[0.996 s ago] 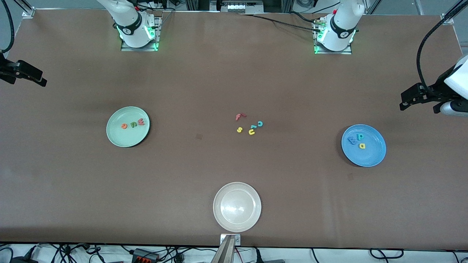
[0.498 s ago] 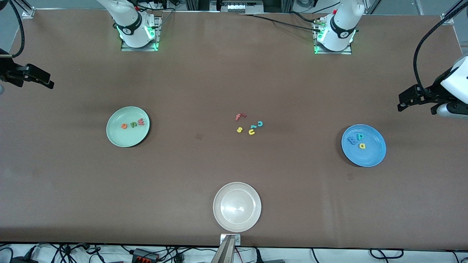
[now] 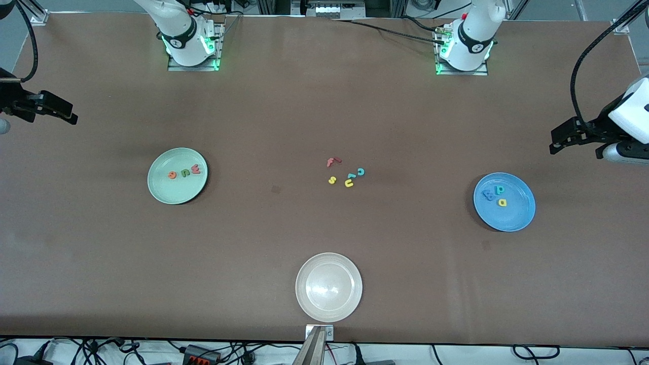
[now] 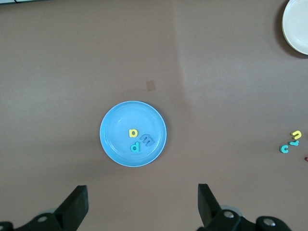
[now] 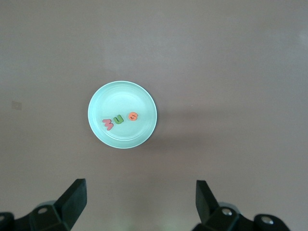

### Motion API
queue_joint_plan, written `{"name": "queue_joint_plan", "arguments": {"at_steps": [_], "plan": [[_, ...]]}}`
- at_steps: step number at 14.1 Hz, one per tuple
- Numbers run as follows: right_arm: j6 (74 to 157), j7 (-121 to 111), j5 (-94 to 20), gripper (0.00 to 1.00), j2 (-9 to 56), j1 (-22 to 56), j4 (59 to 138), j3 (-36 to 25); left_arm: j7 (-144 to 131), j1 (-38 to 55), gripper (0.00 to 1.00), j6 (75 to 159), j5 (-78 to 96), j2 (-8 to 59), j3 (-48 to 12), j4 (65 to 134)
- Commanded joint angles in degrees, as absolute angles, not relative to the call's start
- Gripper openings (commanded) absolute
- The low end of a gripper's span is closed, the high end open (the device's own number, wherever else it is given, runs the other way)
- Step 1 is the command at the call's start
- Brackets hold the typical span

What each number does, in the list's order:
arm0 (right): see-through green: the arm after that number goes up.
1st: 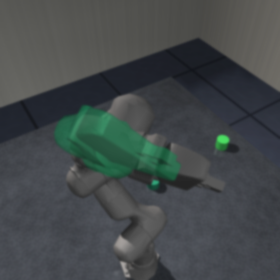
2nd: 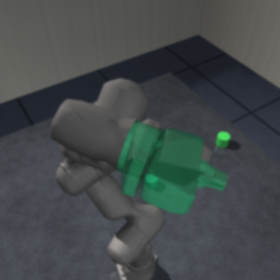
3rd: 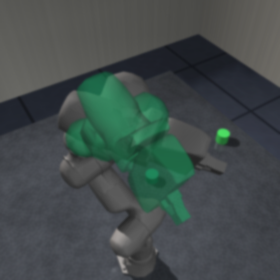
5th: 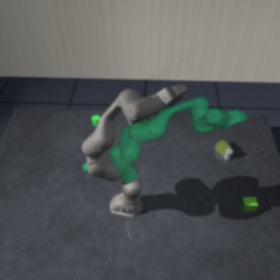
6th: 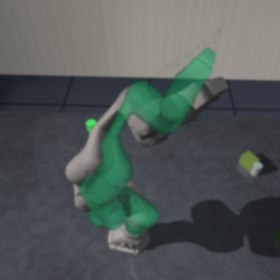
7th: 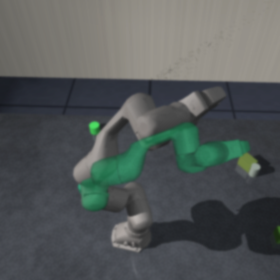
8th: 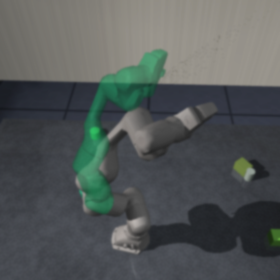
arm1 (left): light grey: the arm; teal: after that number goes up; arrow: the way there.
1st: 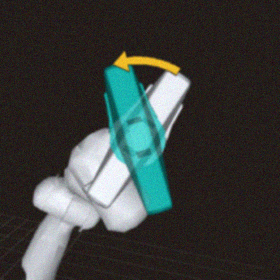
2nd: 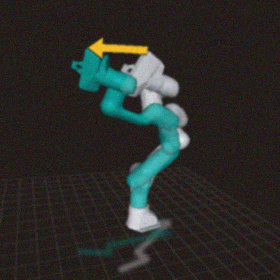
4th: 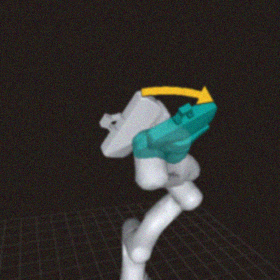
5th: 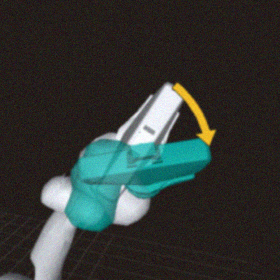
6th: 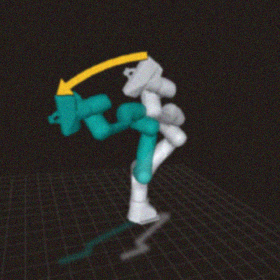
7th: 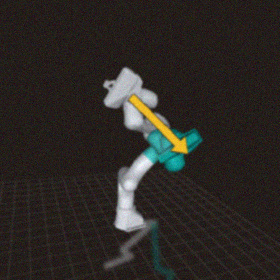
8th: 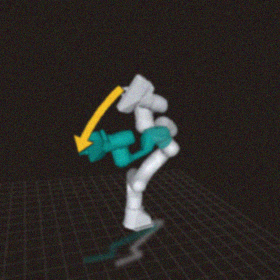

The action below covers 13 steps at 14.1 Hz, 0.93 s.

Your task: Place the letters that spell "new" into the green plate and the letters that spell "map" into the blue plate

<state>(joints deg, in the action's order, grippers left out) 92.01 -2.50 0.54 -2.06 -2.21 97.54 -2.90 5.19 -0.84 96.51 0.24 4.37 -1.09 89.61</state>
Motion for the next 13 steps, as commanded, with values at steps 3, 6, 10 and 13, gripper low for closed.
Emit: {"name": "queue_joint_plan", "arguments": {"at_steps": [3,6,10,13], "plan": [[92.02,-2.46,0.88,1.00,-2.64,-2.37,97.82,-2.81,5.62,-0.79,1.00,95.01,0.53,5.19,-1.23,87.45],[92.37,-2.55,1.32,1.00,-2.46,-2.72,97.82,-2.99,5.62,-0.79,1.00,95.01,0.53,5.19,-1.23,87.45],[92.29,-2.55,1.41,1.00,-2.37,-2.72,97.82,-2.99,5.54,-0.70,1.00,95.01,0.53,5.19,-1.23,87.45],[92.29,-2.55,1.32,1.00,-2.37,-2.72,97.82,-2.99,5.54,-0.70,1.00,95.01,0.53,5.19,-1.23,87.45]]}}
